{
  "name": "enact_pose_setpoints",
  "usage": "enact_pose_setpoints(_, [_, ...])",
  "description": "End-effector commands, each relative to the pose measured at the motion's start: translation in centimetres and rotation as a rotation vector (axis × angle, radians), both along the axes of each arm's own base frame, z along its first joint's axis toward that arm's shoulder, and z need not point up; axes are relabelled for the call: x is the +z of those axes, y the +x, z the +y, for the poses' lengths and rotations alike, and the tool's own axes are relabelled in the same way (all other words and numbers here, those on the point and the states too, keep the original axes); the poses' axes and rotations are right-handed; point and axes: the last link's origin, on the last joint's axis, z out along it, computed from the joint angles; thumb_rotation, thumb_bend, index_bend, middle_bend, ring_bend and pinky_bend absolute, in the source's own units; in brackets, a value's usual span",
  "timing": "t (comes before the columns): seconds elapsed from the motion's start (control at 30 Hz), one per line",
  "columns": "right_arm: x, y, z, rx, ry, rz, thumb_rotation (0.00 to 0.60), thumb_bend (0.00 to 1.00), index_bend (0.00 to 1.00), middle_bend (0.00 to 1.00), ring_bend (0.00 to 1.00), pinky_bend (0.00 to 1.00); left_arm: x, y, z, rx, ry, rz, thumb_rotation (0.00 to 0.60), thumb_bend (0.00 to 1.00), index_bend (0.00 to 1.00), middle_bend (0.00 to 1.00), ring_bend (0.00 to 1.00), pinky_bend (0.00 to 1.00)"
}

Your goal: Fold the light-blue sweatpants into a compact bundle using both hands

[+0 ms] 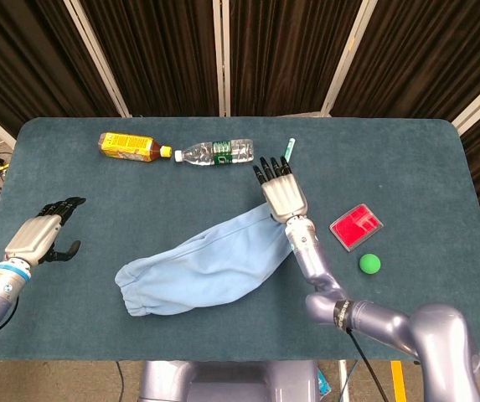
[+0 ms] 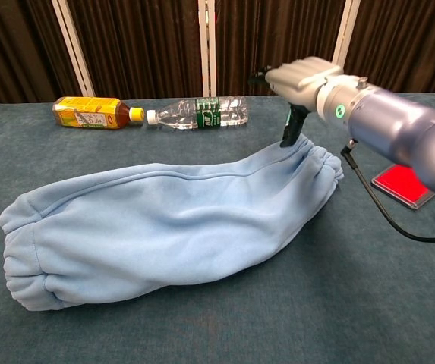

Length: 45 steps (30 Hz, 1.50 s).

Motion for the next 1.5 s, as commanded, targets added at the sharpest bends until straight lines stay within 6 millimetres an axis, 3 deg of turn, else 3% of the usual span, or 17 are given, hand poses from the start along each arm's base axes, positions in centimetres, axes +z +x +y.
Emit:
enact_pose_setpoints(0.03, [3.7, 0.4, 1.1, 0.058, -0.050, -0.067, 0.600, 0.00, 0.00, 0.00, 0.00, 0.00, 0.0, 0.4, -0.4, -0.039, 0.006, -0.007, 0.600, 0.52, 0.00, 0.00, 0.00, 0.00])
enact_pose_setpoints(0.17, [6.9, -0.5, 3.0, 0.074, -0.045, -0.126, 0.600, 0.00, 0.00, 0.00, 0.00, 0.00, -0.2, 1.1, -0.9, -0.115, 0.008, -0.036, 0.600, 0.52, 0.00, 0.00, 0.00, 0.00])
enact_pose_setpoints(0.27, [9.8, -2.8, 5.2, 0.085, -0.038, -0.124, 0.600, 0.00, 0.00, 0.00, 0.00, 0.00, -0.6, 1.7, -1.7, -0.226, -0.034, -0.034, 0.600, 0.52, 0.00, 0.00, 0.00, 0.00])
enact_pose_setpoints(0.43, [12.9, -7.1, 8.2, 0.037, -0.006, -0.125, 0.600, 0.00, 0.00, 0.00, 0.00, 0.00, -1.2, 2.2, -2.1, -0.373, -0.049, 0.024, 0.600, 0.54, 0.00, 0.00, 0.00, 0.00])
enact_pose_setpoints(0.57, [16.3, -11.6, 11.5, -0.026, -0.028, -0.182, 0.600, 0.00, 0.00, 0.00, 0.00, 0.00, -3.0, 3.4, -2.5, -0.541, -0.097, 0.100, 0.600, 0.46, 0.00, 0.00, 0.00, 0.00])
enact_pose_setpoints(0.63, [17.7, -13.7, 12.9, -0.059, -0.045, -0.214, 0.600, 0.00, 0.00, 0.00, 0.00, 0.00, -3.8, 3.9, -2.8, -0.633, -0.117, 0.137, 0.600, 0.35, 0.00, 0.00, 0.00, 0.00])
enact_pose_setpoints(0.73, [18.9, -15.4, 14.2, -0.075, -0.051, -0.251, 0.600, 0.00, 0.00, 0.00, 0.00, 0.00, -4.7, 3.8, -3.2, -0.681, -0.141, 0.153, 0.600, 0.24, 0.00, 0.00, 0.00, 0.00])
enact_pose_setpoints(0.87, [20.1, -17.4, 16.7, -0.113, -0.062, -0.293, 0.600, 0.00, 0.00, 0.00, 0.00, 0.00, -6.1, 3.9, -4.4, -0.787, -0.183, 0.164, 0.600, 0.22, 0.00, 0.00, 0.00, 0.00])
enact_pose_setpoints(1.17, [20.9, -18.5, 20.8, -0.147, -0.092, -0.398, 0.600, 0.00, 0.00, 0.00, 0.00, 0.00, -7.4, 3.4, -5.3, -0.848, -0.261, 0.153, 0.600, 0.22, 0.00, 0.00, 0.00, 0.00])
enact_pose_setpoints(1.5, [21.0, -18.4, 22.7, -0.154, -0.123, -0.456, 0.600, 0.00, 0.00, 0.00, 0.00, 0.00, -9.1, 1.8, -6.0, -0.819, -0.339, 0.188, 0.600, 0.22, 0.00, 0.00, 0.00, 0.00])
